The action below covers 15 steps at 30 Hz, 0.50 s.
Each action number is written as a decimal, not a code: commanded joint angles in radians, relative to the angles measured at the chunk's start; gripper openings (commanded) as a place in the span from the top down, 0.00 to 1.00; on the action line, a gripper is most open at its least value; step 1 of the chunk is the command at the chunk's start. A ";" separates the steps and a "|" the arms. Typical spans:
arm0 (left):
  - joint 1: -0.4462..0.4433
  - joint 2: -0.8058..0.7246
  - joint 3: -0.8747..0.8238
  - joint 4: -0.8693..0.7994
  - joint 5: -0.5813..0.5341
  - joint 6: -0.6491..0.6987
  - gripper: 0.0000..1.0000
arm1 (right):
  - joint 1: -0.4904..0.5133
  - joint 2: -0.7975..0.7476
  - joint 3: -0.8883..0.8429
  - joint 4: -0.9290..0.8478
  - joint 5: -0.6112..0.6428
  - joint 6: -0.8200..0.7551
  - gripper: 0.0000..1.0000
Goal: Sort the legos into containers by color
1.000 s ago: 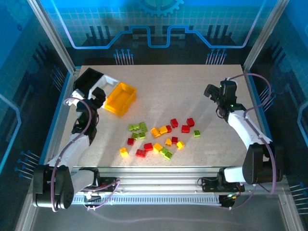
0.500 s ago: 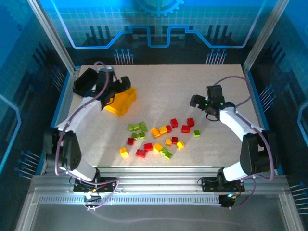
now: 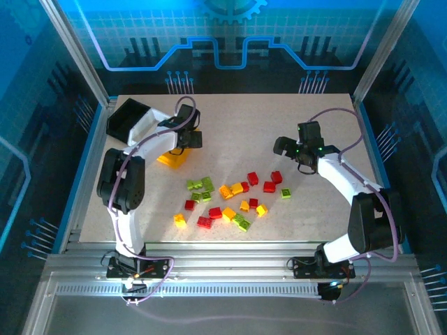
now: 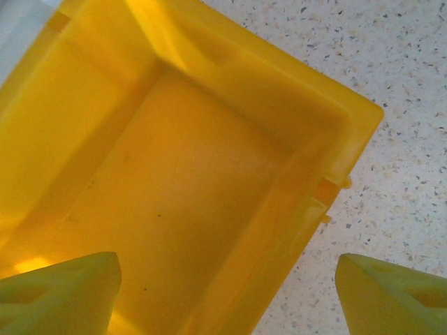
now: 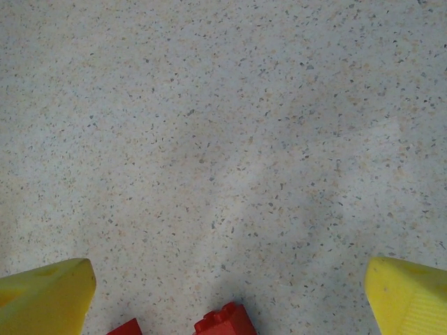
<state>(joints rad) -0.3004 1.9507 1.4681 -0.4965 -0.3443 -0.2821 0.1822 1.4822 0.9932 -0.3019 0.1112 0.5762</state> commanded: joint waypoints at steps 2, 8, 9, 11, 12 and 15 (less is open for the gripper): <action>-0.029 0.045 0.050 -0.034 0.065 -0.032 0.22 | 0.009 -0.025 0.036 -0.056 0.011 0.004 0.00; -0.080 0.100 0.118 -0.040 0.204 -0.101 0.25 | 0.011 -0.025 0.055 -0.082 0.014 0.022 0.00; -0.089 0.104 0.133 -0.042 0.214 -0.108 0.25 | 0.012 -0.025 0.056 -0.082 0.014 0.025 0.00; -0.116 0.115 0.173 -0.045 0.246 -0.125 0.25 | 0.014 -0.022 0.057 -0.084 0.014 0.033 0.00; -0.126 0.121 0.192 -0.044 0.264 -0.137 0.25 | 0.015 -0.019 0.059 -0.086 0.015 0.037 0.00; -0.168 0.159 0.279 -0.047 0.329 -0.182 0.25 | 0.020 -0.007 0.058 -0.086 0.018 0.060 0.00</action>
<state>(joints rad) -0.4252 2.0777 1.6646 -0.5293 -0.1299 -0.3977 0.1852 1.4815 1.0233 -0.3595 0.1188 0.5999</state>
